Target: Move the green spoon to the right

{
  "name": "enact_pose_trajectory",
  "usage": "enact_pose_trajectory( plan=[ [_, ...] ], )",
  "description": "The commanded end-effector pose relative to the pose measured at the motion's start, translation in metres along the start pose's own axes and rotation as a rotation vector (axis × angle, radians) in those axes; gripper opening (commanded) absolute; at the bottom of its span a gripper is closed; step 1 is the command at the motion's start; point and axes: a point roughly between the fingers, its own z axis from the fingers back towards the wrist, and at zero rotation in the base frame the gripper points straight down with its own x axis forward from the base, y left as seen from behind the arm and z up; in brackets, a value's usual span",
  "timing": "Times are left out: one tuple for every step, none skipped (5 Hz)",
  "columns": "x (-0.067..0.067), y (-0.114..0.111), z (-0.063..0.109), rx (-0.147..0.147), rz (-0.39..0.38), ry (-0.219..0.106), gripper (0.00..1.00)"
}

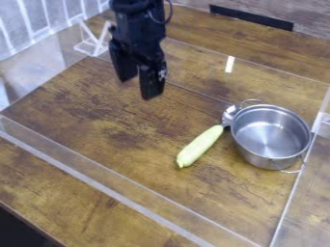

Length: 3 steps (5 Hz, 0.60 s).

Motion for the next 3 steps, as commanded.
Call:
enact_pose_trajectory(
  plan=[
    [0.004, 0.032, 0.058, 0.119, 0.070, -0.085, 1.00],
    [-0.001, 0.052, 0.061, 0.165, 0.094, -0.103, 1.00],
    [0.004, 0.061, 0.058, 0.183, 0.095, -0.130, 1.00]
  ],
)
